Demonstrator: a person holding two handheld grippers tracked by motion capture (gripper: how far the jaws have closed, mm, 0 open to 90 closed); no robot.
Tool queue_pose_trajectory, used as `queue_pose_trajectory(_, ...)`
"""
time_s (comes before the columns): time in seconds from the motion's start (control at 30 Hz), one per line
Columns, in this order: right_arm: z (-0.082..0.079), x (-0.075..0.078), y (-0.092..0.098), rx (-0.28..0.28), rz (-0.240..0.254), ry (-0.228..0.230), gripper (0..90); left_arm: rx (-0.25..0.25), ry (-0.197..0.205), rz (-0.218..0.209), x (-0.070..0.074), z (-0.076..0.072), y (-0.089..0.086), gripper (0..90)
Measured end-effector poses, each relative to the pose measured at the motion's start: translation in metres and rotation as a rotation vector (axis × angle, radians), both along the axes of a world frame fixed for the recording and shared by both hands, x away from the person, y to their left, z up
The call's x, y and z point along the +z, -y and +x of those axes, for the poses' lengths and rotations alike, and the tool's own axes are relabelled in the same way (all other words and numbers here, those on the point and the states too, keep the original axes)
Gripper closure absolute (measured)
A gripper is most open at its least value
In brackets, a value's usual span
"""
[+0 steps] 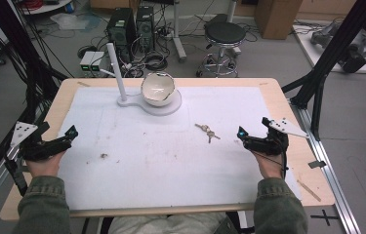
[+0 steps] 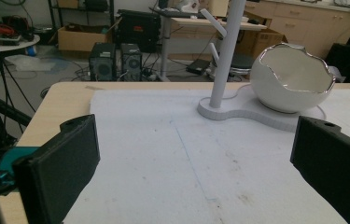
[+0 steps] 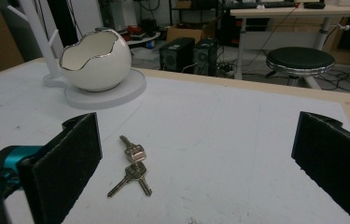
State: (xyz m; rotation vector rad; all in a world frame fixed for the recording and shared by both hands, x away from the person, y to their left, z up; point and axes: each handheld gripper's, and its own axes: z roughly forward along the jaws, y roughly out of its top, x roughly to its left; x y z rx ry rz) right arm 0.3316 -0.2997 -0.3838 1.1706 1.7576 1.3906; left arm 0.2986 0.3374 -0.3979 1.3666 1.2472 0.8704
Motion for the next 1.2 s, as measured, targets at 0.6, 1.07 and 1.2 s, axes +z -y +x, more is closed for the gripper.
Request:
queue_pose_trajectory(0.6,-0.002,0.001,-0.002,0.016,-0.025,-0.009,0.5,-0.006,-0.009,-0.002,-0.002,0.003,-0.001,1.7)
queue_pose_trajectory(1.07,0.006,0.000,-0.008,0.040,-0.068,-0.048,0.6,-0.018,-0.033,0.020,-0.006,0.006,0.001,1.7)
queue_pose_trajectory(1.2,0.010,0.002,-0.012,0.058,-0.067,-0.069,0.6,-0.024,-0.039,0.025,-0.007,0.007,0.002,1.7)
